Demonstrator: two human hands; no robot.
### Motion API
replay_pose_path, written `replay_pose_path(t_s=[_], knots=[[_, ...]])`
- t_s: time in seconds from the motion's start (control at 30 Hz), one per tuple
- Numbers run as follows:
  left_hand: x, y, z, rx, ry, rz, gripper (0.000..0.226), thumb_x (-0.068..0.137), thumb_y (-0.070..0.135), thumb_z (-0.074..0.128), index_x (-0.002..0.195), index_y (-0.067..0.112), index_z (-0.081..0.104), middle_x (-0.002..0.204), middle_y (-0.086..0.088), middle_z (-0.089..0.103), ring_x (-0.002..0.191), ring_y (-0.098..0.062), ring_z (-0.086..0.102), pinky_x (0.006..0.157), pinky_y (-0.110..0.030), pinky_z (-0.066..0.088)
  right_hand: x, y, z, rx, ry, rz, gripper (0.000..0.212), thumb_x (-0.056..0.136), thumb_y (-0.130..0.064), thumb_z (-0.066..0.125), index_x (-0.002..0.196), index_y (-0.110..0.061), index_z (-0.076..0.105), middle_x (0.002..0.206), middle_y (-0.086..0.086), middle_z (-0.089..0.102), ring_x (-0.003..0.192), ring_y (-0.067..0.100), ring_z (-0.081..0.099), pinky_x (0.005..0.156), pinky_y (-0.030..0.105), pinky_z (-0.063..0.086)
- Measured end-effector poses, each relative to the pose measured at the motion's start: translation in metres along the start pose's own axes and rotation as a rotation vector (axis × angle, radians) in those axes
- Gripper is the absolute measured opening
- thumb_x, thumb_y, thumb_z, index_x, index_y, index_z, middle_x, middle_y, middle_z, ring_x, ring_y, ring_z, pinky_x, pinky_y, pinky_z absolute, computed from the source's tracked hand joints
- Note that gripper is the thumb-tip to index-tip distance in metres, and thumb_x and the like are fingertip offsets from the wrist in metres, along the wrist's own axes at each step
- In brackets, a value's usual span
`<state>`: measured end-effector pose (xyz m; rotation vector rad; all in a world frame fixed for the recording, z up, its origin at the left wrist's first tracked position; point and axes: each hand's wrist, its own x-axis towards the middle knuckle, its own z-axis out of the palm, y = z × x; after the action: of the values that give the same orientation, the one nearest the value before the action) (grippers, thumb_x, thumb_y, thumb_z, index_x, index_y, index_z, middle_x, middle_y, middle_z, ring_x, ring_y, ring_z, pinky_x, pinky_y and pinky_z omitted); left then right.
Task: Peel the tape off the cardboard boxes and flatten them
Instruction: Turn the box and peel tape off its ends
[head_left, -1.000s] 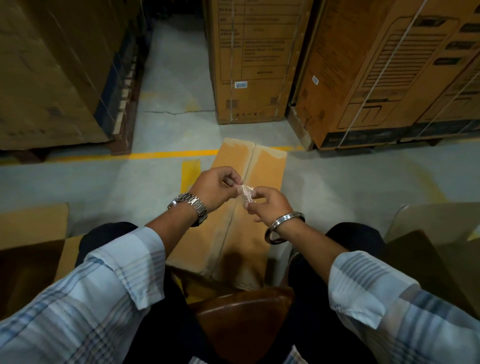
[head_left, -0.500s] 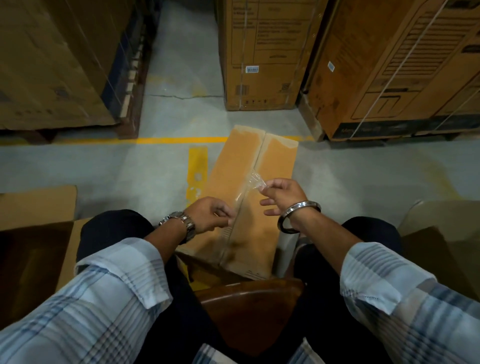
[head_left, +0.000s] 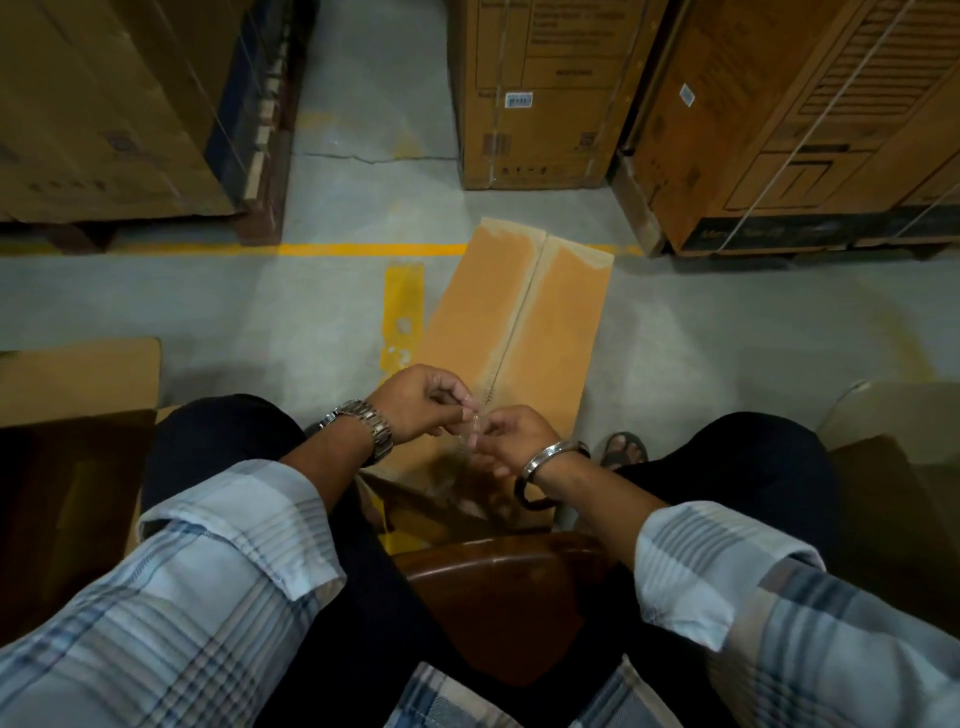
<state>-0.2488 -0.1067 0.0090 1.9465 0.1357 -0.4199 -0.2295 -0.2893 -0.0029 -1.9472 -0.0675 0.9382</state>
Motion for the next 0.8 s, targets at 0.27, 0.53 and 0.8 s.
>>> replay_pose_path(t_s=[0.27,0.53,0.8], knots=[[-0.004,0.016,-0.013,0.355,0.503,0.233,0.022,0.085,0.049,0.072,0.076,0.030,0.076,0.072,0.015,0.073,0.069,0.001,0.068,0.066,-0.027,0.057,0.006,-0.040,-0.013,0.289,0.084,0.000,0.006,0.095,-0.005,0.063,0.090,-0.003,0.066,0.078,0.015,0.074,0.070,0.031,0.071,0.067,0.038,0.051],[0.003,0.012,-0.019,-0.028,0.592,0.205,0.025,0.083,0.052,0.070,0.084,0.030,0.057,0.086,0.000,0.067,0.078,-0.021,0.072,0.070,-0.050,0.061,0.000,-0.068,-0.046,0.130,0.323,-0.138,0.019,0.092,-0.014,0.071,0.073,-0.013,0.067,0.075,0.012,0.075,0.060,0.025,0.072,0.063,0.043,0.060],[-0.001,0.002,-0.012,0.575,0.253,0.332,0.035,0.085,0.049,0.070,0.113,0.029,0.065,0.117,0.008,0.065,0.113,-0.017,0.059,0.093,-0.037,0.049,-0.022,-0.049,-0.079,0.423,0.323,-0.009,0.009,0.092,-0.006,0.069,0.087,-0.006,0.062,0.087,0.021,0.072,0.062,0.028,0.070,0.060,0.044,0.061]])
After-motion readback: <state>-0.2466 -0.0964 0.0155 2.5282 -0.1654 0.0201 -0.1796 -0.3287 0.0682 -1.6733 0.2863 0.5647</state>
